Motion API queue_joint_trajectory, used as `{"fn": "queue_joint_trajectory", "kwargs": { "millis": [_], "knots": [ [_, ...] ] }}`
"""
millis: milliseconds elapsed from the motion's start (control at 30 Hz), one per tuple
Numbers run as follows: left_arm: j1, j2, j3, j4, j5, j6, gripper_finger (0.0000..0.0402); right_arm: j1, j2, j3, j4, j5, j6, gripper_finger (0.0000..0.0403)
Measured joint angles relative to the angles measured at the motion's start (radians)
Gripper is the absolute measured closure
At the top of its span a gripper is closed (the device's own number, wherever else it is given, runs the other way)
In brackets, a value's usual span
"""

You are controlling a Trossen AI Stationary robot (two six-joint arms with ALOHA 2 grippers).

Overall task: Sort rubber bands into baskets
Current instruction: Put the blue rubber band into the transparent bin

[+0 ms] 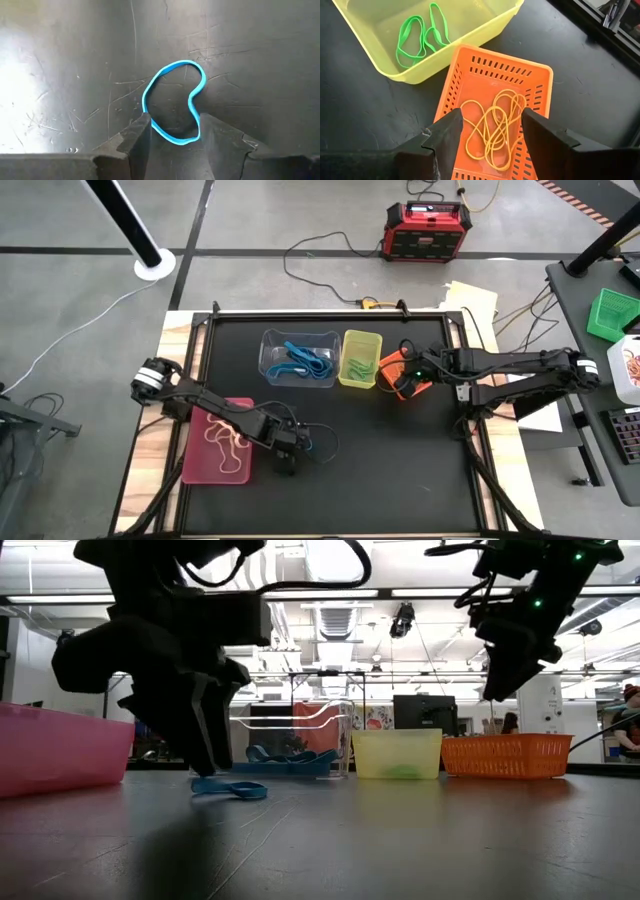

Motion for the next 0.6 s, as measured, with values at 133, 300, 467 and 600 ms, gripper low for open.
{"fn": "queue_joint_trajectory", "kwargs": {
  "millis": [133, 300, 467, 600],
  "knots": [
    [0.0, -0.035, 0.0, -0.003, 0.0, 0.001, 0.0249, 0.0, 0.0, 0.0, 0.006, 0.0, -0.001, 0.0204],
    [-0.001, -0.059, 0.0, -0.006, 0.052, 0.002, 0.0249, 0.0, 0.0, 0.0, 0.026, -0.002, -0.002, 0.0204],
    [-0.009, 0.017, -0.001, 0.018, 0.078, 0.003, 0.0251, 0.0, 0.0, 0.0, 0.029, -0.003, -0.002, 0.0204],
    [-0.009, 0.067, 0.005, 0.04, 0.081, 0.022, 0.0276, 0.0, 0.0, 0.0, 0.031, -0.004, -0.003, 0.0204]
  ]
}}
